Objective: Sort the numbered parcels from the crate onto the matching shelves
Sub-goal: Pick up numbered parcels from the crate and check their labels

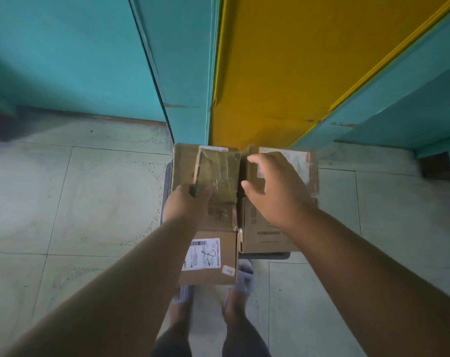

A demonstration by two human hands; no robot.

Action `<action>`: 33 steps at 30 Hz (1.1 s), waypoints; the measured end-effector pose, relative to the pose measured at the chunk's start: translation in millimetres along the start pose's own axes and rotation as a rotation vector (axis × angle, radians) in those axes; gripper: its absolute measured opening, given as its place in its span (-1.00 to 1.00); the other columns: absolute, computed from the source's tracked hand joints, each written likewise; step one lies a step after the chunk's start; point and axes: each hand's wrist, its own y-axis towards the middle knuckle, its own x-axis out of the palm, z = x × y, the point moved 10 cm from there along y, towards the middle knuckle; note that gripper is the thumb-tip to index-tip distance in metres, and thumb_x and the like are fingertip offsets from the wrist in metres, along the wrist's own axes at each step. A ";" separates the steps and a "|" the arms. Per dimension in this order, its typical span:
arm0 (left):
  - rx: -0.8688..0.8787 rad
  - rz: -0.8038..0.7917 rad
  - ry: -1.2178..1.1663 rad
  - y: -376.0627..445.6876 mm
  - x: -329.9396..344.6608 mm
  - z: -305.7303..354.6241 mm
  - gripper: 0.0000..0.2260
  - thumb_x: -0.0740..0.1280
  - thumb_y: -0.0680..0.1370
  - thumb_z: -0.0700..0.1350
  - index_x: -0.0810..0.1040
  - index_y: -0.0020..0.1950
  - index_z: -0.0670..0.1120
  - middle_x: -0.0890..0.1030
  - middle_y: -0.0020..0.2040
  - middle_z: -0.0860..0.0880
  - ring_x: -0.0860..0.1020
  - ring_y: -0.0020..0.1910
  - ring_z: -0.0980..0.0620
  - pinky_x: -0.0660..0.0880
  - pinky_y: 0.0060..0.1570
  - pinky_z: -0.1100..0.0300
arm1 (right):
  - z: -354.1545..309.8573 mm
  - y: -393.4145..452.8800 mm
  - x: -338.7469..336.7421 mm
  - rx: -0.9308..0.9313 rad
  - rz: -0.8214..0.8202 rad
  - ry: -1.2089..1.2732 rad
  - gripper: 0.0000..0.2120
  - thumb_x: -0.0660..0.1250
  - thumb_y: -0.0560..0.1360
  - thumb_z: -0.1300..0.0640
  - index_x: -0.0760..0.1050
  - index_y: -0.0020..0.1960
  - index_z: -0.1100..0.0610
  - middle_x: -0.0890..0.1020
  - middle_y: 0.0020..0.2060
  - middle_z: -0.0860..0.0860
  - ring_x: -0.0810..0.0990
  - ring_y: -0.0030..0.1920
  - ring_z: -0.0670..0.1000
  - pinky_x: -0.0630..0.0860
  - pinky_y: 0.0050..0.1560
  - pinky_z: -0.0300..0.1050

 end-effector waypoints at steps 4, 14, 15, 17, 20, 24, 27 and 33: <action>-0.048 -0.030 -0.102 -9.8 -21.4 -24.4 -0.77 0.26 0.60 0.10 0.60 -0.13 0.01 0.62 -0.27 -0.03 0.56 -0.31 -0.02 0.41 -0.37 0.18 | 1.1 1.2 1.8 0.036 0.000 0.051 -0.52 0.33 0.59 0.19 0.36 0.49 0.09 0.51 0.30 0.12 0.49 0.29 0.11 0.45 0.20 -0.01; -0.303 -0.248 -0.607 -53.6 -67.5 -20.3 -0.71 0.36 0.56 -0.10 0.59 0.12 -0.32 0.62 -0.16 -0.26 0.59 -0.22 -0.20 0.52 -0.17 -0.02 | -58.7 -21.6 -9.8 -0.222 -0.458 0.058 0.02 0.65 0.29 0.03 0.14 0.58 -0.10 0.08 0.61 -0.09 0.16 0.54 -0.06 0.22 0.46 -0.08; -0.315 -0.273 -0.619 -59.7 -69.1 -16.5 -0.70 0.32 0.58 -0.08 0.58 0.14 -0.30 0.64 -0.14 -0.25 0.61 -0.23 -0.19 0.54 -0.21 0.00 | -61.8 -23.7 -18.0 -0.204 -0.444 0.088 -0.02 0.65 0.28 0.01 0.20 0.56 -0.08 0.21 0.56 -0.05 0.25 0.49 -0.06 0.26 0.47 -0.05; -0.333 -0.354 -0.668 -76.4 -68.1 -3.4 -0.66 0.26 0.62 0.03 0.58 0.17 -0.23 0.67 -0.11 -0.21 0.63 -0.29 -0.14 0.55 -0.36 0.09 | -62.5 -26.3 -37.9 -0.136 -0.394 0.174 -0.19 0.64 0.29 -0.03 0.36 0.45 -0.07 0.44 0.35 -0.05 0.45 0.30 -0.06 0.45 0.33 0.02; -0.343 -0.421 -0.724 -101.9 -65.9 15.5 -0.51 0.18 0.61 0.23 0.55 0.20 -0.18 0.64 -0.17 -0.17 0.59 -0.38 -0.07 0.52 -0.45 0.14 | -48.8 -38.6 -61.7 0.067 -0.354 0.321 -0.48 0.58 0.36 -0.10 0.49 0.25 -0.10 0.58 0.09 -0.15 0.56 0.04 -0.17 0.53 -0.02 -0.20; -0.219 -0.481 -0.825 -121.1 -62.4 30.6 -0.43 0.09 0.59 0.30 0.55 0.29 -0.11 0.68 0.03 -0.20 0.64 -0.08 -0.13 0.55 -0.07 -0.01 | -34.4 -66.3 -69.0 0.244 -0.317 0.497 -0.69 0.46 0.45 -0.18 0.52 0.13 -0.12 0.65 0.00 -0.07 0.64 -0.01 -0.05 0.59 -0.09 -0.07; -0.125 -0.489 -0.938 -131.5 -70.0 35.8 -0.42 0.06 0.56 0.33 0.54 0.30 -0.05 0.66 0.15 -0.20 0.61 0.17 -0.20 0.48 0.24 -0.14 | -37.2 -84.3 -68.4 0.317 -0.274 0.566 -0.73 0.35 0.51 -0.25 0.55 0.07 -0.11 0.69 -0.05 -0.03 0.67 -0.09 -0.01 0.54 -0.22 -0.14; 0.082 -0.490 -0.904 -151.4 -89.5 53.7 -0.51 0.43 0.45 0.15 0.50 0.26 -0.11 0.64 0.16 -0.20 0.65 0.11 -0.15 0.53 0.21 -0.14 | -40.8 -105.4 -74.4 0.422 -0.137 0.643 -0.60 0.26 0.55 -0.29 0.63 0.02 0.01 0.71 -0.16 0.08 0.58 -0.27 -0.02 0.47 -0.28 -0.15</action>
